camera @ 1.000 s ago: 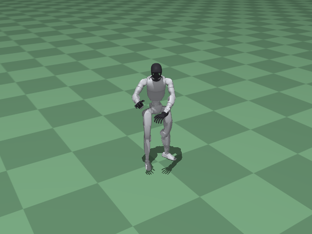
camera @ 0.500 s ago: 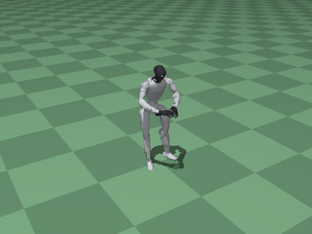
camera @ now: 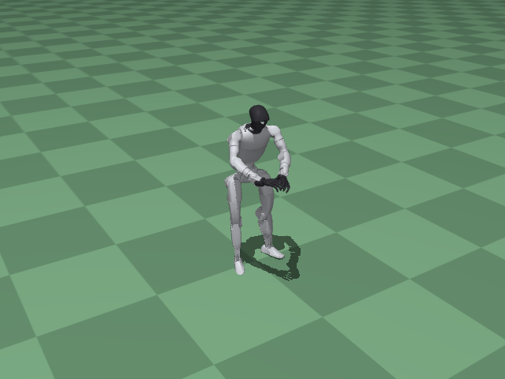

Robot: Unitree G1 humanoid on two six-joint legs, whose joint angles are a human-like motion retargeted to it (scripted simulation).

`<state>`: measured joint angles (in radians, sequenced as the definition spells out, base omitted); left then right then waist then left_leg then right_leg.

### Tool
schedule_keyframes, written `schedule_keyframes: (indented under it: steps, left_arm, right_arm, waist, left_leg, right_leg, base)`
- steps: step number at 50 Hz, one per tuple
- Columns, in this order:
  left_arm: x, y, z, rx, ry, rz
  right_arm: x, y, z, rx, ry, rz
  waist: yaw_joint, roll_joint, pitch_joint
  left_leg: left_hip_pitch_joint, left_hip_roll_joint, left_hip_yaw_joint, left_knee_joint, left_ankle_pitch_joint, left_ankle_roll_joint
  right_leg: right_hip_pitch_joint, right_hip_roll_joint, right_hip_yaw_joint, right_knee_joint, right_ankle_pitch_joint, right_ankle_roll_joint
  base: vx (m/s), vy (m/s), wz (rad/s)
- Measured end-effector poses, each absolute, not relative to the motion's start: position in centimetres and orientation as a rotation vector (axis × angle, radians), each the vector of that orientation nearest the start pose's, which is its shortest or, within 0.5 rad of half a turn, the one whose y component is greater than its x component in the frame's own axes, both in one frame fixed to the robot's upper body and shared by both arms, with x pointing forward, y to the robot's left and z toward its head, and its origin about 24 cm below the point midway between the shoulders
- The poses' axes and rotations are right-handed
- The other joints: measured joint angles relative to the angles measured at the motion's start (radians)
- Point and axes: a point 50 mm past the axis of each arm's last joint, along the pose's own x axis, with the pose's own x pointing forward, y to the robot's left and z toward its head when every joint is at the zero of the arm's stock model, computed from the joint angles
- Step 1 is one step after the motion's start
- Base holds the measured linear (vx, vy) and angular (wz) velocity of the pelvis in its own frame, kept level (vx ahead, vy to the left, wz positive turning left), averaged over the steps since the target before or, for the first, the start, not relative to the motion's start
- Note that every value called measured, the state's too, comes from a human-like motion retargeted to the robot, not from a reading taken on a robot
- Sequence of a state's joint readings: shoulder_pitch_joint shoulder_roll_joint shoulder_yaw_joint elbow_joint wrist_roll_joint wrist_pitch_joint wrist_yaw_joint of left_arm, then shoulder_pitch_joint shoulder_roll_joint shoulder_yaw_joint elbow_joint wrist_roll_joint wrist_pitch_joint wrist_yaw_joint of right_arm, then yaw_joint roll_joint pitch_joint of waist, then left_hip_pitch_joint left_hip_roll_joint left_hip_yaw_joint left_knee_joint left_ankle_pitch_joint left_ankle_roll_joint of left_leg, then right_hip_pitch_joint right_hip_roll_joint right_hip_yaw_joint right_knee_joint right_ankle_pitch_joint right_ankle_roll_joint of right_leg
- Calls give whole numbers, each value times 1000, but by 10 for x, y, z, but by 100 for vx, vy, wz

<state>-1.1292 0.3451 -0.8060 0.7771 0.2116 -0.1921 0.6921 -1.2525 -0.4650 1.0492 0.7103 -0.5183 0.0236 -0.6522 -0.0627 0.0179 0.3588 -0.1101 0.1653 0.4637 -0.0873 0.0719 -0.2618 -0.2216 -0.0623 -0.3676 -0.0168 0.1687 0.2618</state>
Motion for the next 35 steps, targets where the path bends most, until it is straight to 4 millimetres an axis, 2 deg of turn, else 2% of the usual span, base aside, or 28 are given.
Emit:
schedule_keyframes:
  steps: [3,6,9,15,17,18,20,23,25,30,33,35]
  left_arm:
    - [397,56,220,925,-743,48]
    - [388,50,227,833,-788,7]
    - [361,55,227,716,-896,-50]
    - [283,82,215,566,-1078,-196]
    - [266,86,209,553,-1099,-231]
    - [259,87,204,572,-1108,-250]
    - [257,86,201,562,-1098,-245]
    - [275,80,195,659,-1075,-225]
    - [301,74,193,772,-1051,-189]
    - [374,61,190,1185,-926,-88]
    - [394,57,194,1329,-848,-88]
    - [399,55,200,1327,-817,-93]
  right_arm:
    - [401,-64,229,-1458,-844,-119]
    - [395,-66,232,-1338,-867,-168]
    - [371,-71,233,-1238,-1007,-172]
    - [299,-80,230,-1146,-1303,3]
    - [282,-80,224,-1118,-1347,63]
    - [275,-80,221,-1083,-1357,98]
    - [272,-79,213,-1118,-1358,125]
    - [287,-76,206,-1185,-1322,148]
    - [308,-74,203,-1277,-1279,141]
    - [373,-75,192,-1602,-1072,44]
    - [398,-83,190,-1674,-889,-50]
    - [406,-88,190,-1612,-768,-110]
  waist:
    - [1,6,-10]
    - [9,11,-29]
    - [19,14,-49]
    - [41,0,-63]
    - [46,-12,-60]
    - [44,-23,-65]
    - [55,-25,-39]
    - [54,-38,-14]
    - [48,-44,3]
    - [35,-55,24]
    - [33,-61,18]
    - [37,-63,9]
  left_leg:
    - [-26,-10,-4,0,12,0]
    - [-27,-14,-6,0,10,0]
    - [-6,-12,-4,0,-3,0]
    - [53,5,14,0,-35,0]
    - [50,17,21,28,-55,0]
    - [7,33,25,113,-98,1]
    - [73,23,27,0,-43,1]
    - [61,27,26,0,-32,1]
    - [43,26,20,0,-19,1]
    - [-14,11,2,0,15,0]
    - [-37,0,-6,0,26,0]
    - [-42,-5,-9,0,28,0]
  right_leg:
    - [-16,-3,-10,-12,16,0]
    - [-17,-7,-12,-9,14,0]
    - [-3,-10,-5,4,-3,0]
    - [25,-7,22,44,-45,0]
    - [20,-8,29,65,-58,0]
    - [-5,-21,24,105,-79,0]
    - [28,4,37,58,-54,0]
    - [23,14,30,44,-39,0]
    - [15,18,17,30,-24,0]
    - [-13,20,-19,-3,17,0]
    - [-26,15,-32,-12,31,0]
    - [-28,10,-36,-12,32,0]
  base:
    - [-10,2,14]
    - [3,1,1]
    - [15,1,-4]
    - [17,-1,-18]
    - [8,-1,-14]
    - [0,0,0]
    - [-3,-7,-21]
    - [-15,-6,-4]
    - [-24,-5,15]
    - [-25,-1,23]
    - [-16,4,19]
    - [-4,2,7]
